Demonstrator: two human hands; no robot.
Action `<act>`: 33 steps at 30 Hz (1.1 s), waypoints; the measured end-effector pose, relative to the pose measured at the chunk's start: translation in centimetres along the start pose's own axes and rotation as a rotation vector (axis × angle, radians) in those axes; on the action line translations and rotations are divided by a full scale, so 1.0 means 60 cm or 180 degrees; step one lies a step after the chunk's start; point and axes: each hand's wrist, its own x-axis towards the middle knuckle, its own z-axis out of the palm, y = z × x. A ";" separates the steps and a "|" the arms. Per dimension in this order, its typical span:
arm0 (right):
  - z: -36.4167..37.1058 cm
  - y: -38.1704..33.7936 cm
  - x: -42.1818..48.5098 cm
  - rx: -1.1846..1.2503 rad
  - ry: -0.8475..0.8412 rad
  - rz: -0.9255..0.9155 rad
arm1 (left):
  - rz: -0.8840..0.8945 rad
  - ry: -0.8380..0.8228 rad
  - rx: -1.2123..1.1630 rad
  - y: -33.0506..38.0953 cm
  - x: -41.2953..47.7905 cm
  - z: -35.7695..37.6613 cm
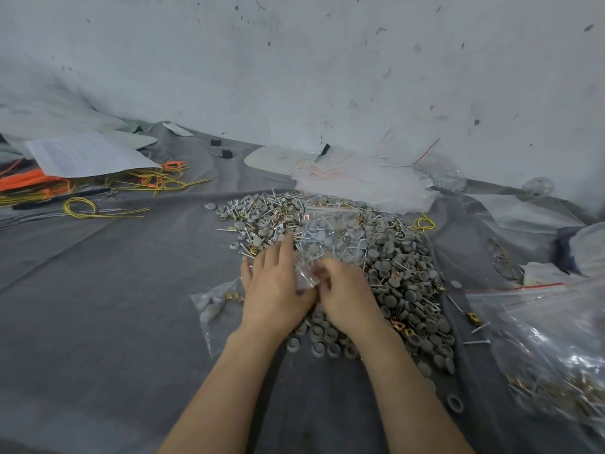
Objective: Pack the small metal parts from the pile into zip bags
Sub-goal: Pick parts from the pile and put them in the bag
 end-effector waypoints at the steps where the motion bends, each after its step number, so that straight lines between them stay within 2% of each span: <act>1: -0.005 0.005 0.003 0.0193 0.0221 0.0168 | 0.0094 -0.0104 0.0061 0.003 -0.002 0.001; 4: -0.021 0.019 0.015 0.0860 0.0791 0.0597 | 0.0682 -0.0124 0.0179 0.026 -0.011 0.008; 6: -0.030 0.028 0.021 0.1596 0.0902 0.0809 | 0.0897 0.0072 -0.0051 0.047 -0.011 0.012; 9: -0.036 0.030 0.022 0.2473 0.0707 0.1067 | 0.0683 0.0173 -0.0641 0.070 0.002 0.012; 13: -0.040 0.033 0.020 0.3163 0.0475 0.1183 | 0.0247 0.0177 -0.1311 0.069 0.011 0.008; 18: -0.045 0.035 0.016 0.3164 0.0243 0.0880 | 0.0043 0.0265 -0.1776 0.057 0.012 0.004; 22: -0.042 0.030 0.015 0.2883 0.0432 0.0639 | -0.0199 0.0189 -0.2505 0.056 0.012 0.004; 26: -0.041 0.028 0.014 0.2690 0.0535 0.0508 | -0.0320 0.0082 -0.2797 0.057 0.012 0.002; 33: -0.044 0.031 0.014 0.3296 0.0314 0.0703 | 0.0062 -0.0146 -0.2999 0.055 0.013 -0.007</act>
